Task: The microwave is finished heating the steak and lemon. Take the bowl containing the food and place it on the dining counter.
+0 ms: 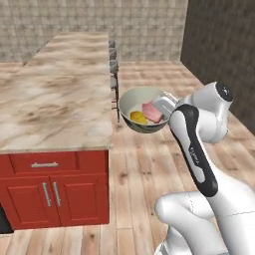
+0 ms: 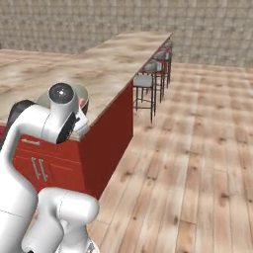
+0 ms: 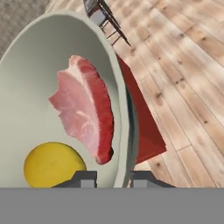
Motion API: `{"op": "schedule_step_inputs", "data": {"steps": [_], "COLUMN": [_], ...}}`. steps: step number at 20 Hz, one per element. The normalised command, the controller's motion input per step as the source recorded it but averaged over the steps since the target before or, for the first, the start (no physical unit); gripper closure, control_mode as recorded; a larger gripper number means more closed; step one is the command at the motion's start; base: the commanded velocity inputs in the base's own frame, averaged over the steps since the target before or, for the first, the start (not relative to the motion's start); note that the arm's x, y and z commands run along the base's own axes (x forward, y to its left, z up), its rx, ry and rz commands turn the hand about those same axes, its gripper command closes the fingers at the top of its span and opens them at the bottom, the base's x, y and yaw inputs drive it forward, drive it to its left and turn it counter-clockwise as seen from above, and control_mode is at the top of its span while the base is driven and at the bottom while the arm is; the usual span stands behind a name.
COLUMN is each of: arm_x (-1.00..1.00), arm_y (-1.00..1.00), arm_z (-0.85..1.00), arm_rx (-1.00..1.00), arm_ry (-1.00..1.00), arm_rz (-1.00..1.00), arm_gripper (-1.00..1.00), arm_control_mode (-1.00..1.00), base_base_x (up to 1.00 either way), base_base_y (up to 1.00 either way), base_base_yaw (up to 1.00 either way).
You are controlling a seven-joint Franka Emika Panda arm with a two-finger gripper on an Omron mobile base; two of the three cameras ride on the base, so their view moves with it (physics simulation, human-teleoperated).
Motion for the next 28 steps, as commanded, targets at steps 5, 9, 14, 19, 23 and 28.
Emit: {"op": "schedule_step_inputs", "data": {"steps": [5, 9, 14, 19, 23, 28], "arm_x": [0.0, 0.0, 0.0, 0.0, 0.0, 0.0], "arm_y": [0.0, 0.0, 0.0, 0.0, 0.0, 0.0], "arm_z": [0.0, 0.0, 0.0, 0.0, 0.0, 0.0], "arm_rx": [0.0, 0.0, 0.0, 0.0, 0.0, 0.0], "arm_ry": [0.0, 0.0, 0.0, 0.0, 0.0, 0.0], "arm_rz": [0.0, 0.0, 0.0, 0.0, 0.0, 0.0], "arm_gripper": [1.0, 1.0, 1.0, 1.0, 1.0, 1.0], "arm_control_mode": [1.0, 1.0, 1.0, 1.0, 1.0, 1.0], "base_base_x": [1.0, 1.0, 1.0, 1.0, 1.0, 1.0], "base_base_y": [-1.0, -0.97, -0.56, -0.37, -0.35, -0.35], "base_base_yaw": [0.1, 0.13, 0.24, 0.27, 0.27, 0.28]}}
